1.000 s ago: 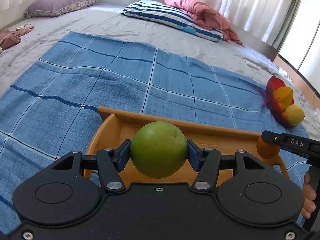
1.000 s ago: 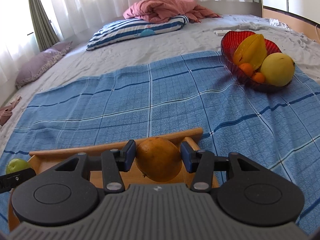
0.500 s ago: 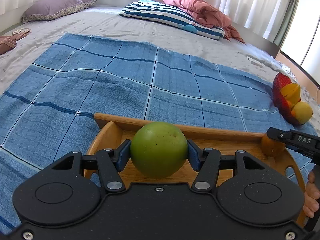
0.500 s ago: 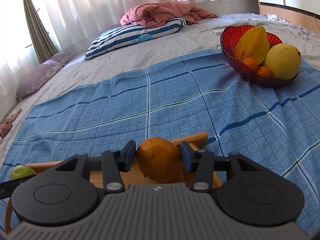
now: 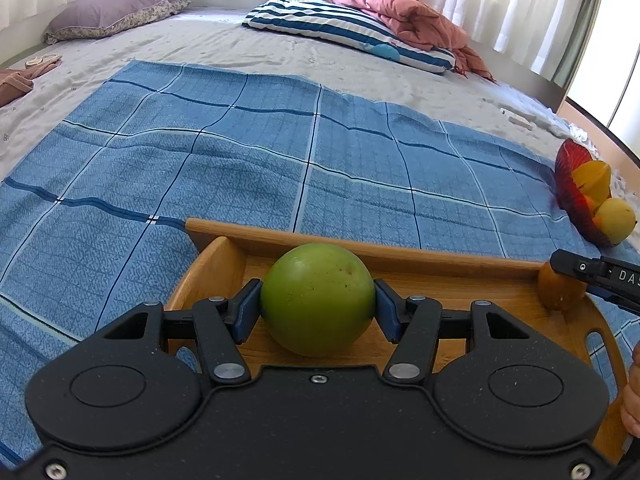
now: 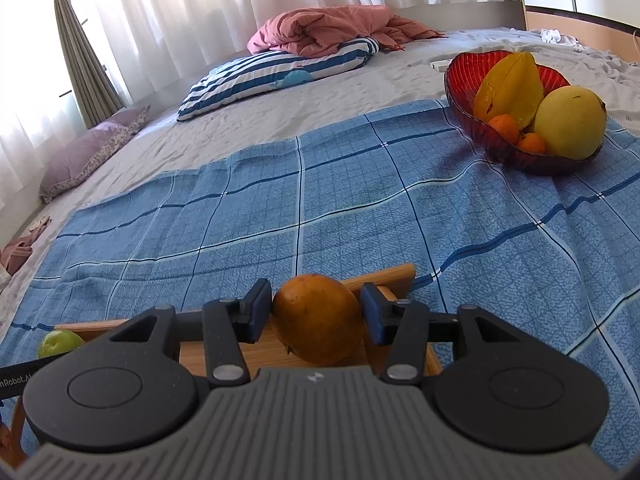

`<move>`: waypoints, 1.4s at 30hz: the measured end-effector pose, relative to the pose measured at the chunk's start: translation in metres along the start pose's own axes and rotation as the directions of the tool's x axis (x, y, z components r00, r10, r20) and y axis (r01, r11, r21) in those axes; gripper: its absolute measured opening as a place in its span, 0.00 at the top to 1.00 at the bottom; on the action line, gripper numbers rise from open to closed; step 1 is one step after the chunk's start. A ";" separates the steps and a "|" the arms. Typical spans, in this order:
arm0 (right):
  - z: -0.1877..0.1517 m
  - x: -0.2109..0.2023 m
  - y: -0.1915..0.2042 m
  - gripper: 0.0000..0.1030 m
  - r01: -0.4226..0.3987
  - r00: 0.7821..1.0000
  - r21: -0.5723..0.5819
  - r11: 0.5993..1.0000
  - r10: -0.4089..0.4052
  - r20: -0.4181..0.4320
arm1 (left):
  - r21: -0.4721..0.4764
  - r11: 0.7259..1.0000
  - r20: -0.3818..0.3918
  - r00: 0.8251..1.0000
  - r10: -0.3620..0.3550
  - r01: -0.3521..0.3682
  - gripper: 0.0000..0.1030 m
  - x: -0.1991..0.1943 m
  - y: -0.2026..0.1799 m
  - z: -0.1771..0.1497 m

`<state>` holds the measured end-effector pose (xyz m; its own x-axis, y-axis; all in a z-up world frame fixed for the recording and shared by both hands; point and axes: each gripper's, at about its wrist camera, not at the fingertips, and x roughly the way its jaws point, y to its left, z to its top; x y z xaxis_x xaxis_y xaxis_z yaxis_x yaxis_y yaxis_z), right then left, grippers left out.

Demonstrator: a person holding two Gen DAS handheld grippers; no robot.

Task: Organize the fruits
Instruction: 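Lift both held fruits and carry them over the wooden tray, then lower both fruits onto the tray and open both grippers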

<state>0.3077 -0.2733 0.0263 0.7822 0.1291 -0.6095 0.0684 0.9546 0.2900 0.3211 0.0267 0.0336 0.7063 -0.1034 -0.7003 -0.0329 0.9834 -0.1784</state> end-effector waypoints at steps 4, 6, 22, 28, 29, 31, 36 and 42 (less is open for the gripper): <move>0.001 0.001 -0.001 0.46 0.003 1.000 0.002 1.000 -0.003 -0.004 | -0.006 1.000 0.005 1.000 0.010 -0.010 0.45 0.001 0.001 0.001; 0.001 0.000 0.000 0.45 0.004 1.000 -0.001 1.000 -0.004 -0.006 | 0.000 0.999 0.019 0.999 0.033 -0.033 0.38 -0.002 0.001 0.001; -0.003 -0.021 -0.007 0.17 0.011 1.000 -0.051 0.999 -0.011 -0.001 | 0.041 0.998 0.031 0.998 0.050 -0.051 0.07 -0.018 -0.005 -0.006; -0.005 -0.039 -0.002 0.13 0.016 1.000 -0.102 0.995 -0.014 0.021 | 0.049 0.998 0.028 0.999 0.043 -0.044 0.02 -0.032 -0.006 -0.011; -0.005 -0.042 0.000 0.13 0.015 1.000 -0.111 0.994 -0.012 0.025 | 0.052 0.998 0.032 0.999 0.041 -0.043 0.02 -0.035 -0.007 -0.012; -0.008 -0.049 0.002 0.12 0.011 1.000 -0.129 0.992 -0.007 0.030 | 0.058 0.997 0.039 0.998 0.040 -0.042 0.01 -0.042 -0.007 -0.016; -0.021 -0.070 0.009 0.10 0.005 0.998 -0.190 0.982 0.006 0.058 | 0.076 0.997 0.048 0.999 0.017 -0.020 0.00 -0.062 -0.008 -0.029; -0.044 -0.096 0.012 0.09 -0.022 0.996 -0.249 0.968 0.043 0.080 | 0.094 0.996 0.083 0.997 -0.010 0.002 0.00 -0.091 -0.010 -0.051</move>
<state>0.2064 -0.2628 0.0562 0.8316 0.1479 -0.5353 -0.1046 0.9883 0.1106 0.2211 0.0189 0.0640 0.7627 -0.1003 -0.6389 0.0350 0.9929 -0.1141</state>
